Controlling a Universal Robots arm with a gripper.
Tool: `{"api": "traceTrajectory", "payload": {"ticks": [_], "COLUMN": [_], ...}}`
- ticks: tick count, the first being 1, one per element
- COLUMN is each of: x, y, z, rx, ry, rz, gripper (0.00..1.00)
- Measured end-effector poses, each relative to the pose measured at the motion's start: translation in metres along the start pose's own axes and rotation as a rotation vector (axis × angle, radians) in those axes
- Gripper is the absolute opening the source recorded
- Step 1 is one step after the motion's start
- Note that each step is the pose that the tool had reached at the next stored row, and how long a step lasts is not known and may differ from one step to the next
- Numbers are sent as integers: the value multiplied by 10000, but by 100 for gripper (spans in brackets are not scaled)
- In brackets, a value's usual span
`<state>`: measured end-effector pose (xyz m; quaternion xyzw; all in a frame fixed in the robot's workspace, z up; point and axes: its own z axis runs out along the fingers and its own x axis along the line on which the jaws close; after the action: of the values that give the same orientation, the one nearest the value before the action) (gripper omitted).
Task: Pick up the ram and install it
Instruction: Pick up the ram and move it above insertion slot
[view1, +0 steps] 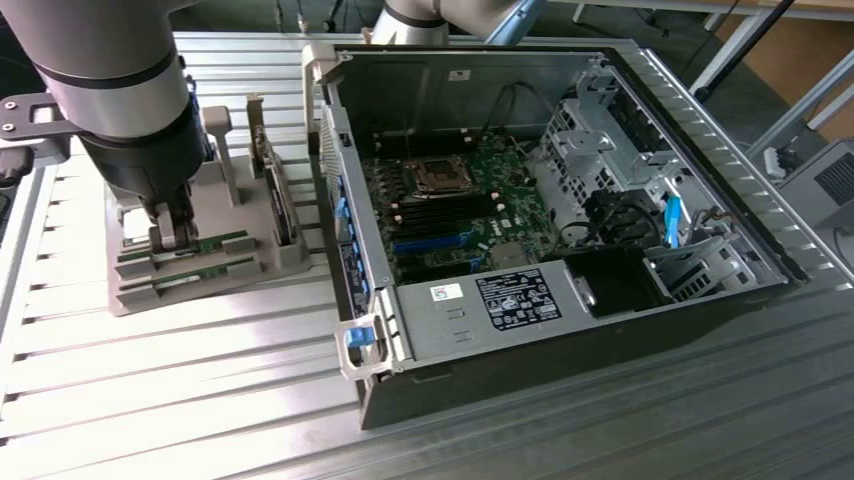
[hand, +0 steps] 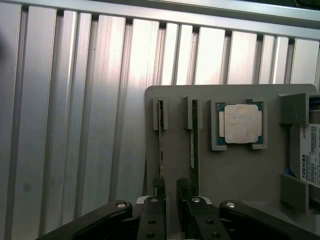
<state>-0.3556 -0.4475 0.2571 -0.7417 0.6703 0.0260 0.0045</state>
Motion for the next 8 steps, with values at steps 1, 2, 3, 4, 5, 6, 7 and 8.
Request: {"api": "traceTrajectory", "payload": {"ticks": [1, 2, 3, 4, 5, 6, 7, 8], "x": [2, 2, 3, 4, 6, 7, 8, 9], "y": [3, 4, 6, 8, 10, 12, 14, 16], "z": [4, 6, 8, 10, 14, 17, 20, 24], "rx": [0, 0, 0, 1, 0, 0, 0, 0], "ry": [0, 1, 0, 0, 0, 0, 0, 0], "rz": [1, 0, 0, 0, 0, 1, 1, 1], "gripper": [22, 22, 22, 22, 22, 22, 22, 22]}}
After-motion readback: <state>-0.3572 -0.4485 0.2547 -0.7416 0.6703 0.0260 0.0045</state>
